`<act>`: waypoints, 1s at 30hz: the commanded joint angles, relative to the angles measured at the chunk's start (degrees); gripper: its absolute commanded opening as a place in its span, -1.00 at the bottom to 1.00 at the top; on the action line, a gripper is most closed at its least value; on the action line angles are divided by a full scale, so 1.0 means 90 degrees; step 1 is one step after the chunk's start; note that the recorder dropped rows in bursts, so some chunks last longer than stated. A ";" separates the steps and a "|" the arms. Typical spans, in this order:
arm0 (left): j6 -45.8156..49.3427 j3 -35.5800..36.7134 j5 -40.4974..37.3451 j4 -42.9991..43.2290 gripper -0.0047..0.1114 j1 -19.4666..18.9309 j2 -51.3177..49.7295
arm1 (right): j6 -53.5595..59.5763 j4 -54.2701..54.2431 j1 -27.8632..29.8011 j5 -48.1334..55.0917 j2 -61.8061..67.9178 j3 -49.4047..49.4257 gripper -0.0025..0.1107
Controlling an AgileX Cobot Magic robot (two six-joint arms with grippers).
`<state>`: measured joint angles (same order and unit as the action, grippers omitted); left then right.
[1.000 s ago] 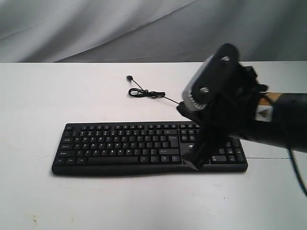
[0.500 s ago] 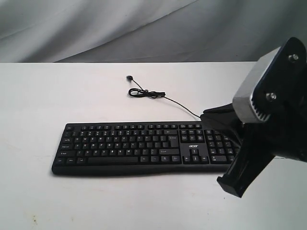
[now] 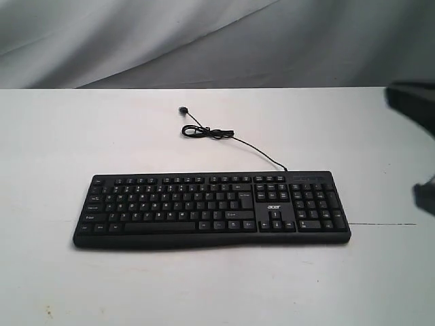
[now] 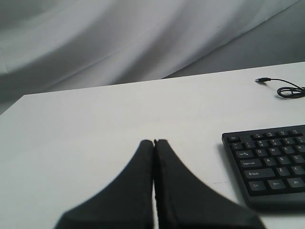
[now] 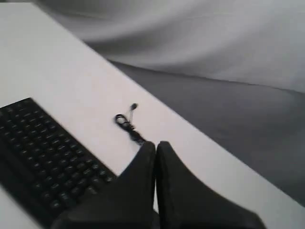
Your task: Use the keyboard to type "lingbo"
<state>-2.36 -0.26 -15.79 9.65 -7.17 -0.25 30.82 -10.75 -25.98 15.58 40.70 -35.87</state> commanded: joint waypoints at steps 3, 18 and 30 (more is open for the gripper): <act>-0.0028 0.0029 0.0064 -0.0011 -0.92 0.0047 0.0028 | -0.0026 0.0065 0.1443 0.0300 -0.1195 0.0376 -0.96; -0.0028 0.0029 0.0064 -0.0011 -0.92 0.0047 0.0028 | -0.0365 -0.0109 0.2651 0.0300 -0.2621 0.1791 -0.96; -0.0028 0.0029 0.0064 -0.0011 -0.92 0.0047 0.0028 | -0.0486 -0.0038 0.2651 0.0350 -0.2621 0.2179 -0.96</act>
<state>-2.36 -0.26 -15.79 9.65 -7.17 -0.25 26.80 -11.30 -2.54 18.43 17.49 -18.08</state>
